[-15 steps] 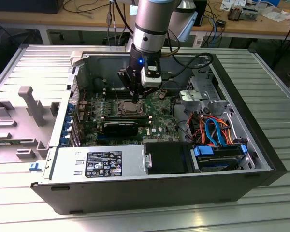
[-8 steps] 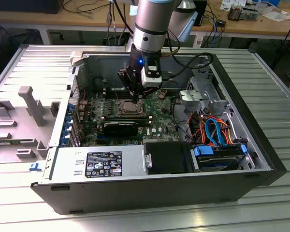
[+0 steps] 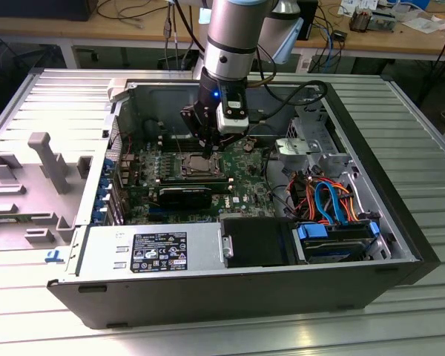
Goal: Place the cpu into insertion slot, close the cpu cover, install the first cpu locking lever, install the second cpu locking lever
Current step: 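Install the first cpu locking lever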
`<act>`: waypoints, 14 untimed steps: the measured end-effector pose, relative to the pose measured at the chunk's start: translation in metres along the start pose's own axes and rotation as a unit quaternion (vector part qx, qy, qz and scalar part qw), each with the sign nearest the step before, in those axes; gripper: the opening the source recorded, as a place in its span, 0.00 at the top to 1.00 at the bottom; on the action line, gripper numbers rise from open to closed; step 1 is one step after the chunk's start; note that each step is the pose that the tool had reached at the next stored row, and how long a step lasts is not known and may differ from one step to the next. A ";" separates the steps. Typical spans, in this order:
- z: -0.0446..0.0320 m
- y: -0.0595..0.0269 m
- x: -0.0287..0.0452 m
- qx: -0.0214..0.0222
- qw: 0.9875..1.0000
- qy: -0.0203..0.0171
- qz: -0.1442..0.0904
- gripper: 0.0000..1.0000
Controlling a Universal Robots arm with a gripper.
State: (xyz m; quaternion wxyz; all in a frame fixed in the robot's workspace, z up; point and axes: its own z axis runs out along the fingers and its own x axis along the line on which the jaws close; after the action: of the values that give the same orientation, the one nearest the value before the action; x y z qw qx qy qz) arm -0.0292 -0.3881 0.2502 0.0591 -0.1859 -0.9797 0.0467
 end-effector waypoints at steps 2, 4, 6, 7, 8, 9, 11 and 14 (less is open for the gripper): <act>0.0000 0.0000 0.0000 0.000 1.000 0.000 -0.001 0.89; 0.0000 0.0000 0.0000 0.000 1.000 0.000 -0.001 0.89; 0.0000 0.0000 0.0000 0.000 1.000 0.000 -0.002 0.89; 0.0000 0.0000 0.0000 0.000 1.000 0.000 -0.003 0.89; 0.0000 0.0000 0.0000 0.000 1.000 0.000 -0.003 0.89; 0.0000 0.0000 0.0000 0.000 1.000 0.000 -0.003 0.89; 0.0000 0.0000 0.0000 0.000 1.000 0.000 -0.004 0.89; 0.0000 0.0000 0.0000 0.000 1.000 -0.001 -0.005 0.89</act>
State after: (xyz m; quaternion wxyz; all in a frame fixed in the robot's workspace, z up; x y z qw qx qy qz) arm -0.0292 -0.3881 0.2501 0.0589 -0.1807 -0.9807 0.0468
